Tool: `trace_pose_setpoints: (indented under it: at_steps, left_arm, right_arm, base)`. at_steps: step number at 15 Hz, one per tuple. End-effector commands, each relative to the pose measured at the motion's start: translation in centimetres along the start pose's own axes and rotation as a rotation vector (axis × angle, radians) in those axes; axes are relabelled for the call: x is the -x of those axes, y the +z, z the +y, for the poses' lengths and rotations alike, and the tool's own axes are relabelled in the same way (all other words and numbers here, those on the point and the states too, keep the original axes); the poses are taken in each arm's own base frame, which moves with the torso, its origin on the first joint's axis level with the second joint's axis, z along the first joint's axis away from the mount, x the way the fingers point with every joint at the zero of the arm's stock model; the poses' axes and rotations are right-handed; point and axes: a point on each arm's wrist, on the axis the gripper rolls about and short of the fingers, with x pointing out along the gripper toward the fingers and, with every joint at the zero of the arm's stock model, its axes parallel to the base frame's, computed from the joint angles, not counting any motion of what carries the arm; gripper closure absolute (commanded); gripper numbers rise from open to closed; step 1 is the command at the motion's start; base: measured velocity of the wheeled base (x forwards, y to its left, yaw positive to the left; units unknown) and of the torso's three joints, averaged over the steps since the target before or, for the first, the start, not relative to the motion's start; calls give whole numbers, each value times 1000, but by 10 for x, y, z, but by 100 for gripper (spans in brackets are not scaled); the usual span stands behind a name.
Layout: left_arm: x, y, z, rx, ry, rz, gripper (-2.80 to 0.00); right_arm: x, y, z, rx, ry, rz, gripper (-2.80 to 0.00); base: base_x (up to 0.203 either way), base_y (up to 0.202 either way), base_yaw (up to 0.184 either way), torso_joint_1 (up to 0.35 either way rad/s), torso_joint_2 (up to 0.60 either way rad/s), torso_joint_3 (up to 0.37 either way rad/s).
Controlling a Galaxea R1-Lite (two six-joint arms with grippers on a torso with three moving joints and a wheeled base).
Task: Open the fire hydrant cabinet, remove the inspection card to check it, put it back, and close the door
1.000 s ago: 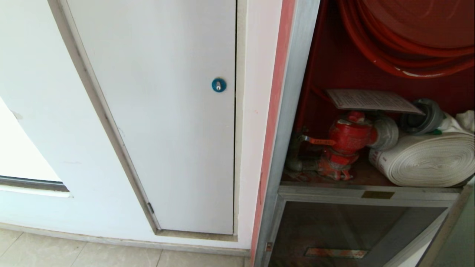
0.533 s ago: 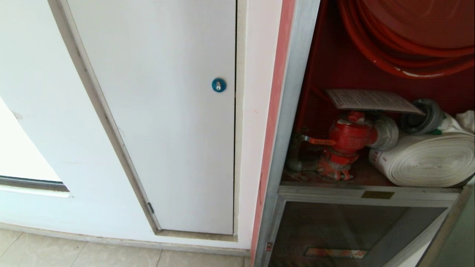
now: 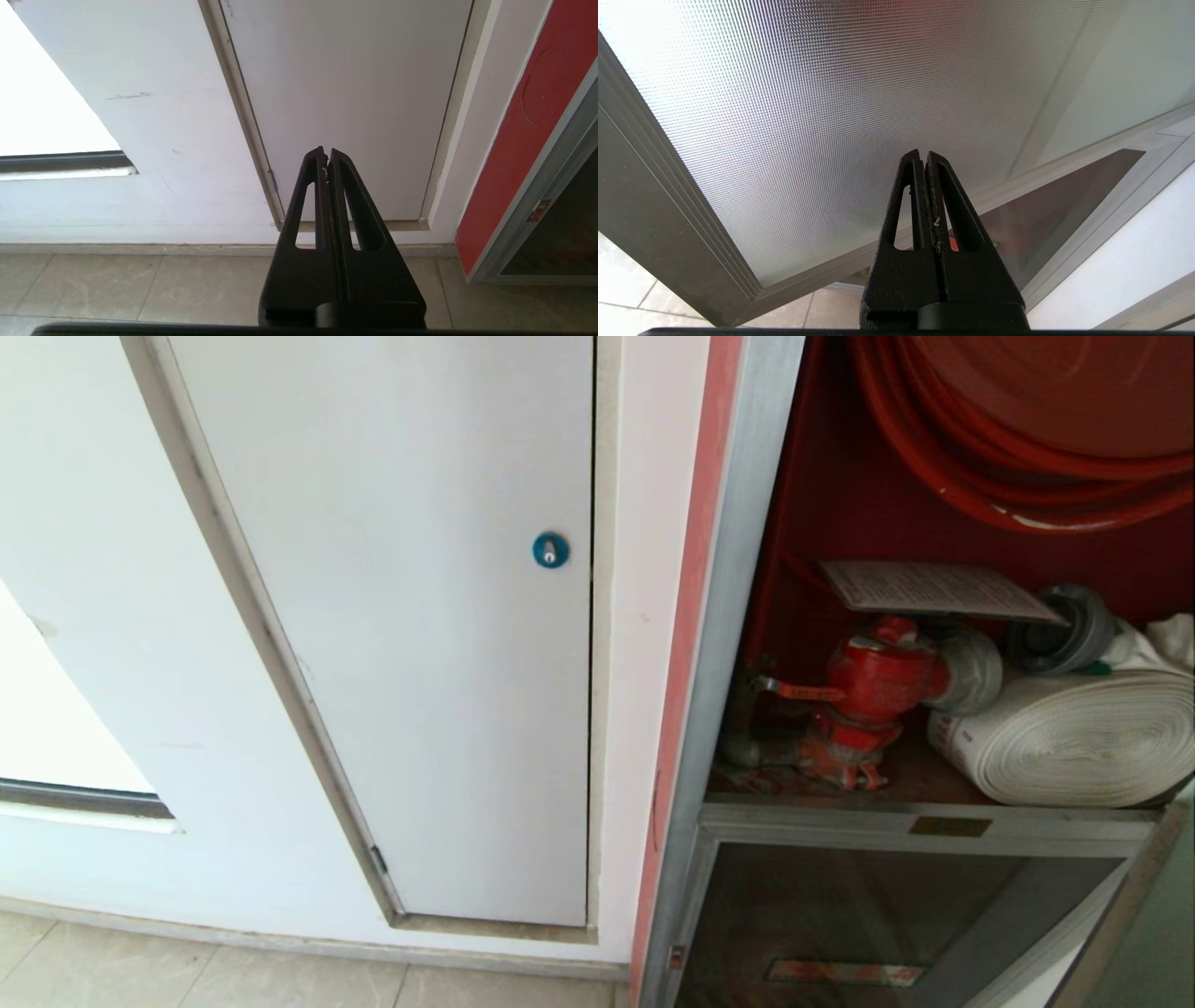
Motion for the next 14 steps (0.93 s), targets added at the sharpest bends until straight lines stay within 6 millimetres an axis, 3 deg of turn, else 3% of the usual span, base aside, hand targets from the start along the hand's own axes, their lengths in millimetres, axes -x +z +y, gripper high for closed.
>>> trace_pose_setpoints:
  at_steps: [1, 14]
  left_arm:
    - [-1, -2, 0, 14, -1, 10, 0]
    - [-1, -2, 0, 80, 9, 9, 0]
  right_arm:
    - [0, 0, 0, 1, 1, 0, 0]
    - [0, 0, 0, 1, 1, 1, 0]
  base:
    - [0, 0, 0, 0, 0, 0]
    - [0, 0, 0, 0, 0, 0]
